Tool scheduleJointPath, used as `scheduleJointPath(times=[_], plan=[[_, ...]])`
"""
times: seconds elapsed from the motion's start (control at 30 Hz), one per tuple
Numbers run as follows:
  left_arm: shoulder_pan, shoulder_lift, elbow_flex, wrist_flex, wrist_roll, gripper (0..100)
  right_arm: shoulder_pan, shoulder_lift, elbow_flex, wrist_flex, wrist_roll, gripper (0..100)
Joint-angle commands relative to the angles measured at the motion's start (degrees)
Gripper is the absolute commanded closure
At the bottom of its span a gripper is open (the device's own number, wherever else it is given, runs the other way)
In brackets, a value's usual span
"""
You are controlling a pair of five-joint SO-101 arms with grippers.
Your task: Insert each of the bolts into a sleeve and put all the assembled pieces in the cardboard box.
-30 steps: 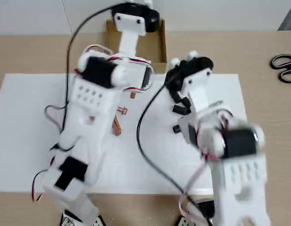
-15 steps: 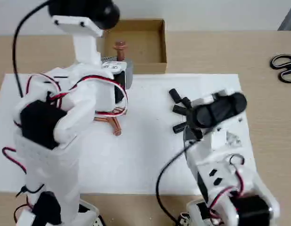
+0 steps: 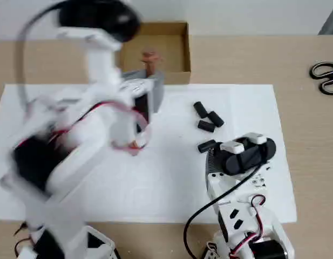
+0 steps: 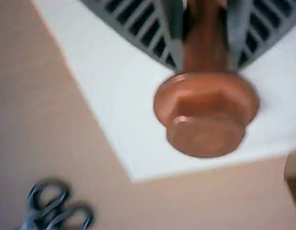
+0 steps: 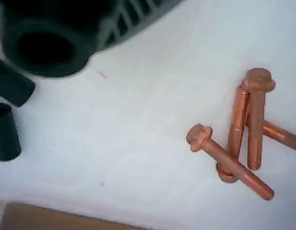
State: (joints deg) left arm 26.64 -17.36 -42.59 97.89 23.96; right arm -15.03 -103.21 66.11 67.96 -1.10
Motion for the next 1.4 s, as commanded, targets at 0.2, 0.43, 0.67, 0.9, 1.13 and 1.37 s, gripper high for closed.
scheduleJointPath(times=[0.2,0.43,0.67,0.9,1.13,1.37], plan=[[-0.09,-16.88,16.31,-2.11,-4.75,99,-1.36,-0.57,0.44,-1.63,-0.62,99.5],[-1.32,-22.68,48.57,-28.92,-1.05,99,-5.58,-0.57,0.53,-1.54,-0.79,99.5],[-0.79,-30.68,75.47,-52.57,-1.23,99,-5.85,-0.57,0.53,-1.27,-0.97,99.5],[1.76,-31.03,81.36,-57.05,0.88,99,-11.21,-0.57,0.62,-1.63,-0.97,99.5],[7.74,-30.86,78.99,-55.3,2.46,99,-11.21,-0.57,0.62,-1.63,-1.05,99.5],[8.0,-30.77,74.59,-51.16,8.0,99,-11.21,-0.57,0.62,-1.63,-1.05,99.5]])
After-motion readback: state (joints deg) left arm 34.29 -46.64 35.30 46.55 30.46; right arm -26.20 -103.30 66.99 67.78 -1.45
